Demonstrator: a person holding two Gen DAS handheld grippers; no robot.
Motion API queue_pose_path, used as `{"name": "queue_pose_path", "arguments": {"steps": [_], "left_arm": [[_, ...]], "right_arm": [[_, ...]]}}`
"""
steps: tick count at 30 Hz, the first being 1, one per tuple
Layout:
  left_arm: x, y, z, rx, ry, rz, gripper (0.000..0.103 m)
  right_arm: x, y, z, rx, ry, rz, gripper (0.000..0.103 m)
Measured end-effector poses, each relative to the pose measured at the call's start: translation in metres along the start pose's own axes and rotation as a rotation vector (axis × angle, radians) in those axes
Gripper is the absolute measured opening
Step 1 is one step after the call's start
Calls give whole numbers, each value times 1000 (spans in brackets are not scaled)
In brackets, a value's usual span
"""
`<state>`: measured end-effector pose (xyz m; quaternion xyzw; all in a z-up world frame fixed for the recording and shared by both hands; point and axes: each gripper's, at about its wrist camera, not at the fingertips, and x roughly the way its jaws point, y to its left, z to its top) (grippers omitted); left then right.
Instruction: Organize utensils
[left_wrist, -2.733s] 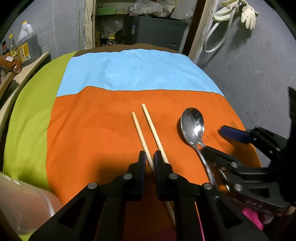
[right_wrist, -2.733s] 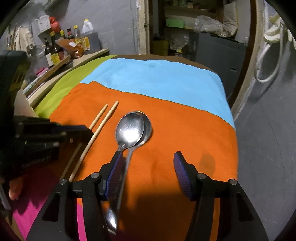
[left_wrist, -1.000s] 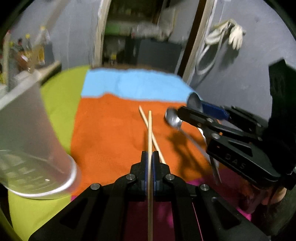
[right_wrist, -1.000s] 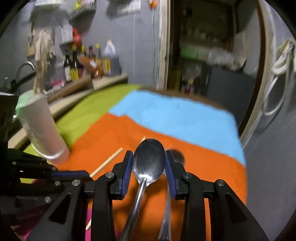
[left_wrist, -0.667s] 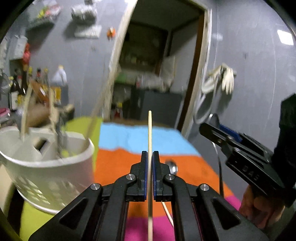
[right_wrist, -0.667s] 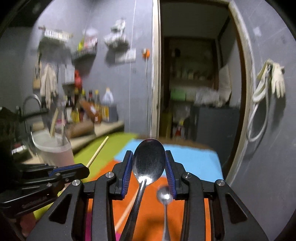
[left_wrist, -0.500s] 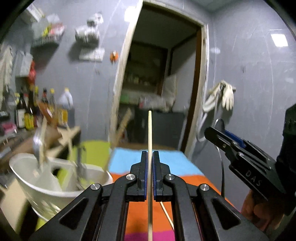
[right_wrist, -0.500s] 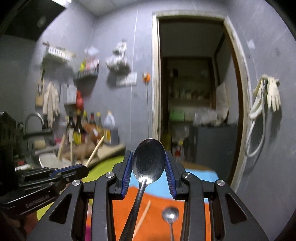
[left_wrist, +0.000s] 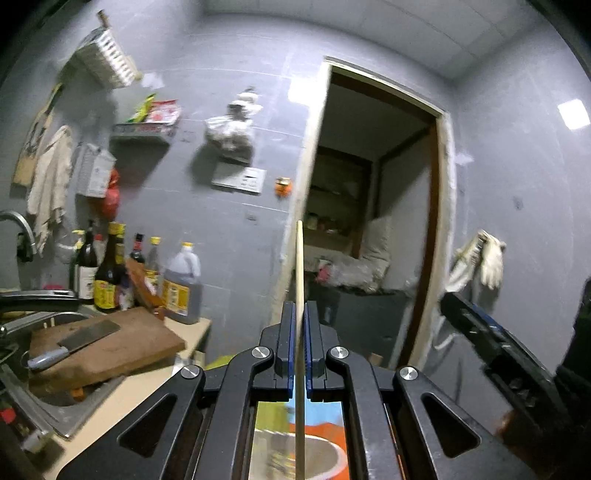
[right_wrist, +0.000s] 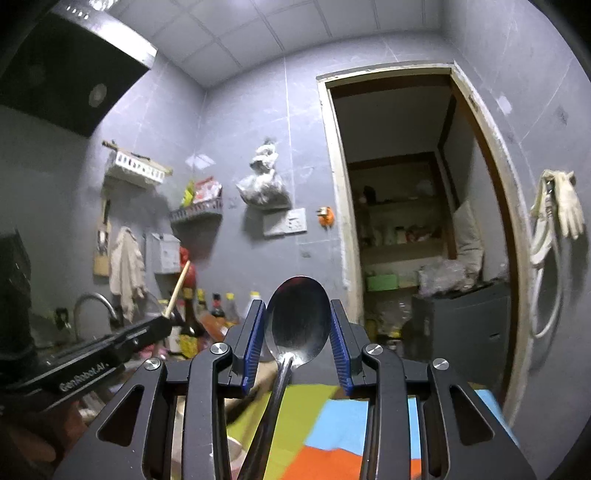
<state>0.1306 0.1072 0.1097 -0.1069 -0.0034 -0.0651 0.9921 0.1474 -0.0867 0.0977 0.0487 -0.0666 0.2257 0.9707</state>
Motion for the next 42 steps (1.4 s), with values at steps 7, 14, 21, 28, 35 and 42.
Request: {"name": "queue_pose_path", "arguments": {"steps": [7, 14, 21, 28, 35, 42], "left_arm": [[12, 54, 7, -87, -10, 74, 2], [24, 79, -12, -129, -10, 133, 2], [28, 87, -30, -137, -21, 158, 2], [24, 84, -48, -136, -17, 166, 2], [20, 75, -61, -121, 30, 167, 2], [17, 76, -73, -163, 84, 145, 3]], "right_arm": [[22, 21, -6, 69, -50, 31, 32], [38, 38, -28, 61, -52, -10, 32], [46, 53, -60, -35, -30, -72, 32], [49, 59, -78, -67, 12, -93, 32], [48, 64, -88, -79, 78, -80, 32], [44, 65, -94, -94, 132, -47, 32]]}}
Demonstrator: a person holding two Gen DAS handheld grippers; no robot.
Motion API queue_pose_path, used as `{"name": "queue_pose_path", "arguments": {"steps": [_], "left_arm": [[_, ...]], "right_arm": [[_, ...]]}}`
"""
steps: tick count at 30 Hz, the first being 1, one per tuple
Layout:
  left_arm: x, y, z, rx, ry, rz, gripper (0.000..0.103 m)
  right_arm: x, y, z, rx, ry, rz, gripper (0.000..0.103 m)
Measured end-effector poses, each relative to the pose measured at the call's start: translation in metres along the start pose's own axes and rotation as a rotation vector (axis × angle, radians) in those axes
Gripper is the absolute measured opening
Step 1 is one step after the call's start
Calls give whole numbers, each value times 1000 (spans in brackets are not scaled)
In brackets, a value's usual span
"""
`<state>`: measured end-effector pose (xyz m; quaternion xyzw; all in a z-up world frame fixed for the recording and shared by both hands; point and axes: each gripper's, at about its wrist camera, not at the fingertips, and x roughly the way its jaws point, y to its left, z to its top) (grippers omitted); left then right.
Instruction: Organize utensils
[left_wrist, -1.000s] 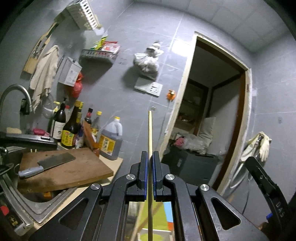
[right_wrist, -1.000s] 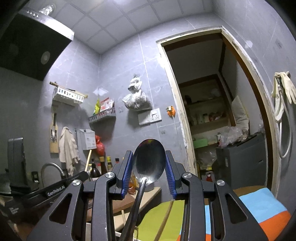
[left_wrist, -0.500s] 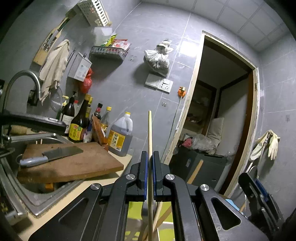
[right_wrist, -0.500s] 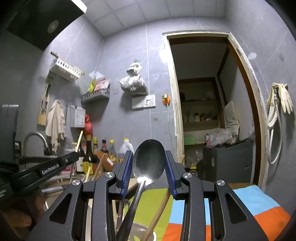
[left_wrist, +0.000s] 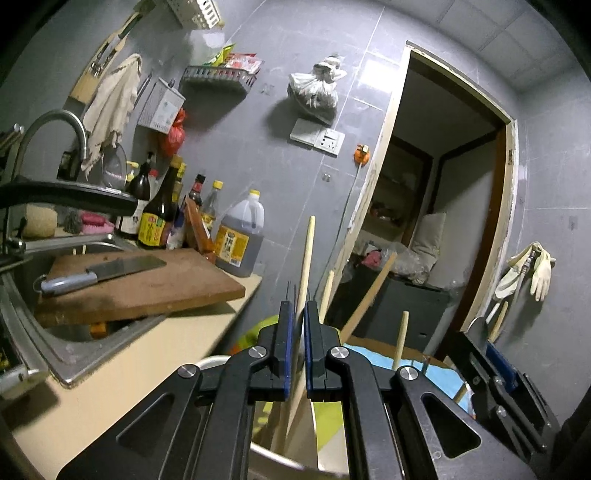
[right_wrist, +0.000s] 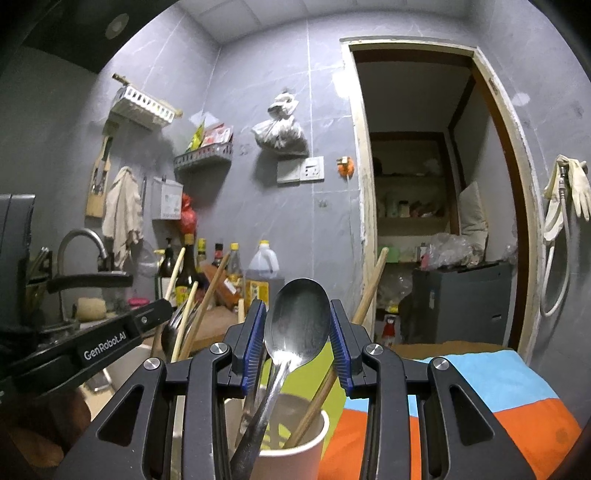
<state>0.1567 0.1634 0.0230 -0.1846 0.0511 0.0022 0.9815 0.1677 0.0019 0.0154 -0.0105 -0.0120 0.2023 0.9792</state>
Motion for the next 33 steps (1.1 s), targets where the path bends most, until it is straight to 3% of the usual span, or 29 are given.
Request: {"name": "queue_pose_path", "arguments": {"steps": [9, 11, 29, 33], "left_arm": [[-9, 1, -5, -9, 41, -8, 5], [-10, 2, -5, -22, 45, -21, 5], [-20, 2, 1, -44, 40, -44, 7], [-27, -5, 2, -20, 24, -58, 20]], "right_arm": [[-4, 0, -6, 1, 54, 50, 33], [-6, 0, -5, 2, 56, 56, 38], [-17, -9, 4, 27, 9, 64, 42], [-23, -16, 8, 39, -13, 54, 47]]}}
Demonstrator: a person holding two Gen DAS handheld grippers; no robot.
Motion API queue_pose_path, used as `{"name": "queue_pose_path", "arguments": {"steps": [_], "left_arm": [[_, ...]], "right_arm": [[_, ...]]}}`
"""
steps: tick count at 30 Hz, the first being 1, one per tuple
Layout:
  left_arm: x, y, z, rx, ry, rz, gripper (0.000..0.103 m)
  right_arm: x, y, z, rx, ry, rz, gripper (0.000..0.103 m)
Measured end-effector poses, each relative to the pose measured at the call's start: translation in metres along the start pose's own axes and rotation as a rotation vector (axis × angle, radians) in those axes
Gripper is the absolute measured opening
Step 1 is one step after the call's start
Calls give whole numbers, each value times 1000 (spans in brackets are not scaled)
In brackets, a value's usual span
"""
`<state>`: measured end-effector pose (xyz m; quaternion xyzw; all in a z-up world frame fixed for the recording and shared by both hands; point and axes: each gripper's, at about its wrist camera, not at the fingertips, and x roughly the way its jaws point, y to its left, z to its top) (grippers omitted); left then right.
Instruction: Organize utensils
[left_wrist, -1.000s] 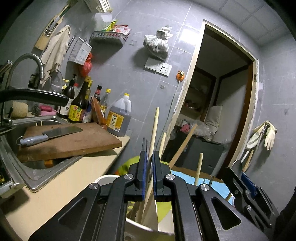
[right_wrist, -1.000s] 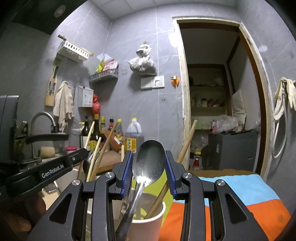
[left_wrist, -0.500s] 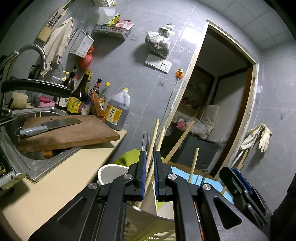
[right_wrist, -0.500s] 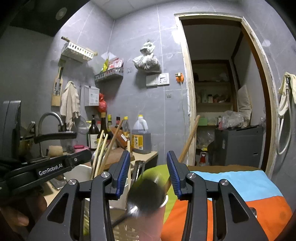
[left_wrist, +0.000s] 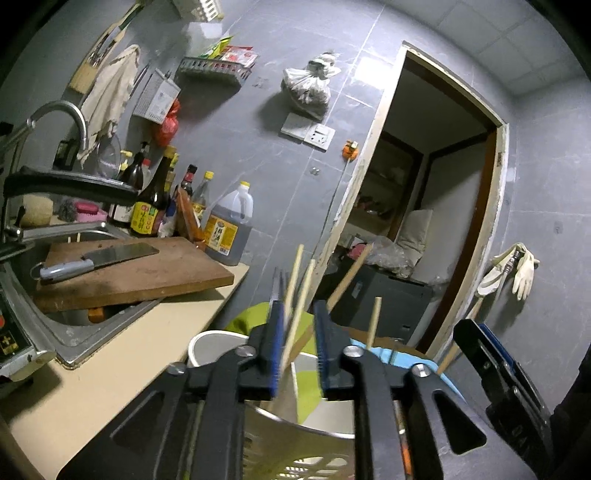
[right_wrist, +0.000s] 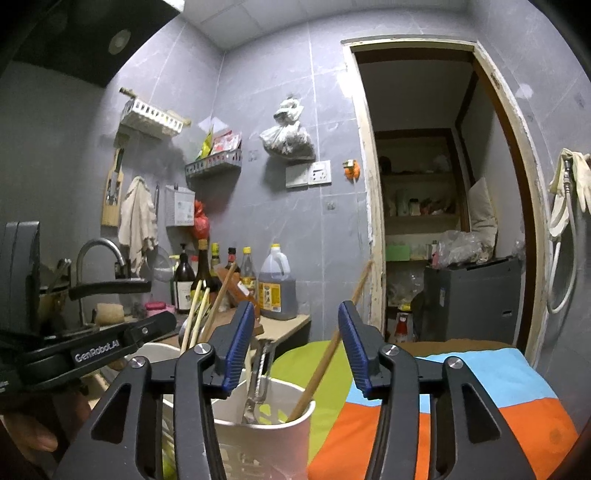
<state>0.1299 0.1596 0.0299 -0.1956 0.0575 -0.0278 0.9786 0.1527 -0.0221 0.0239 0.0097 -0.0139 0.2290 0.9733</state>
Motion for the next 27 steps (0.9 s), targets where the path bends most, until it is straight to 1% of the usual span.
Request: {"name": "queue_pose_path", "arguments": {"steps": [4, 6, 7, 8, 13, 14, 15, 17, 20, 23, 27], "left_arm": [[-8, -15, 3, 31, -15, -25, 28], [-12, -26, 5, 53, -22, -36, 39], [-13, -29, 6, 60, -25, -42, 42], [-16, -36, 7, 69, -30, -54, 48], [-23, -64, 7, 109, -35, -105, 68], [-24, -69, 7, 114, -35, -115, 75], [-25, -72, 6, 116, -36, -124, 80], [-28, -82, 2, 125, -29, -151, 80], [-31, -94, -4, 156, -8, -174, 80], [-35, -105, -13, 197, 18, -195, 80], [-38, -113, -28, 228, 56, -216, 80]], "right_arm": [[-9, -12, 7, 13, -14, -17, 53], [-15, -18, 11, 15, -19, -28, 60], [-19, -23, 14, 17, -22, -34, 65], [-23, -28, 17, 20, -26, -40, 68], [-43, -52, 31, 4, -42, -82, 79], [-47, -56, 33, 1, -43, -91, 83], [-51, -62, 36, -4, -44, -103, 86], [-62, -75, 41, -12, -46, -128, 94], [-75, -90, 45, -25, -41, -161, 101], [-87, -103, 44, -32, -24, -183, 103], [-99, -116, 37, -33, -1, -206, 103]]}}
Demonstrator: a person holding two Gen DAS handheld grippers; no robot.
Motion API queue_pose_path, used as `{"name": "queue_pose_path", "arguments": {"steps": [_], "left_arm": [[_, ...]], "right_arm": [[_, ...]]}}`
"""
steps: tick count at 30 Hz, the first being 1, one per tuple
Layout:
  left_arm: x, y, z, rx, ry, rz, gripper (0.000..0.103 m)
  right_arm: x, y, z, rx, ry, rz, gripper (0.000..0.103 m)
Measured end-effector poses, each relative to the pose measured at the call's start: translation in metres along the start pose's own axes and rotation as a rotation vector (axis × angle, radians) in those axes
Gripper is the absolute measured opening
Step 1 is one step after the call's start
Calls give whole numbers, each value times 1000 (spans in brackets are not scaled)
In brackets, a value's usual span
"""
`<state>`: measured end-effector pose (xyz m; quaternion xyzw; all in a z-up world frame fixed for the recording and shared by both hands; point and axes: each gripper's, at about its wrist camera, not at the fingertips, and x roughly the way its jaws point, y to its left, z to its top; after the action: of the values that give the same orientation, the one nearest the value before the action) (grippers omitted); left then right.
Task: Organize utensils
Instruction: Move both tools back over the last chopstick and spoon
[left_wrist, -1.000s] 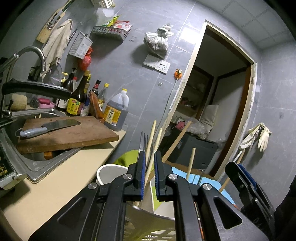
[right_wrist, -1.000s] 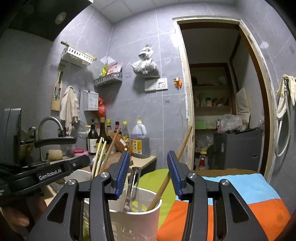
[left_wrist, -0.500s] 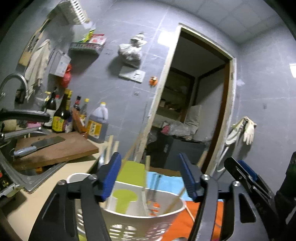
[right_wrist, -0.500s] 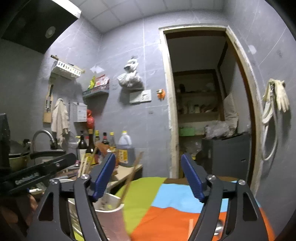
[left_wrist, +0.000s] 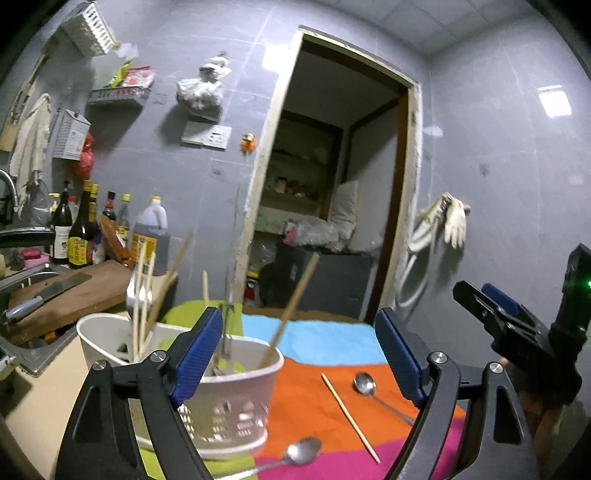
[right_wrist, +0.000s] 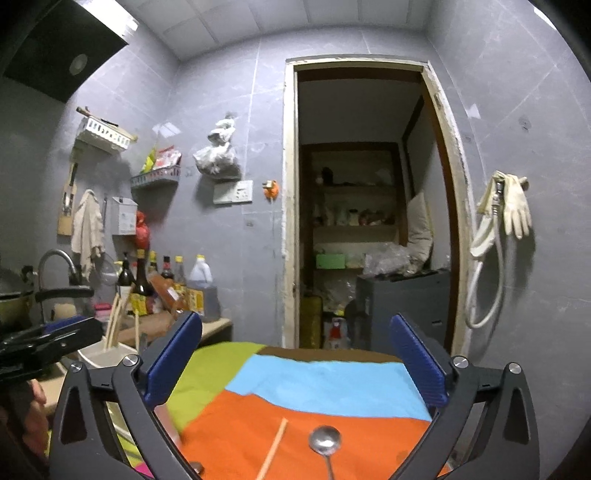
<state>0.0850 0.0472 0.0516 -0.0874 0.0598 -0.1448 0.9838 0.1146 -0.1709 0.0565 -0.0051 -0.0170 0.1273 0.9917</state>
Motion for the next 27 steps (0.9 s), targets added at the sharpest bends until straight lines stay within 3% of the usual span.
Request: {"name": "queue_pose_path", "arguments": {"steps": [8, 21, 27], "left_arm": [[4, -12, -28, 60, 121, -17, 81], [29, -22, -64, 151, 358, -88, 80], [48, -40, -75, 192, 422, -118, 80]], "right_arm": [[-7, -23, -20, 11, 84, -36, 103], [18, -41, -49, -3, 322, -6, 103], [36, -46, -61, -23, 432, 26, 93]]}}
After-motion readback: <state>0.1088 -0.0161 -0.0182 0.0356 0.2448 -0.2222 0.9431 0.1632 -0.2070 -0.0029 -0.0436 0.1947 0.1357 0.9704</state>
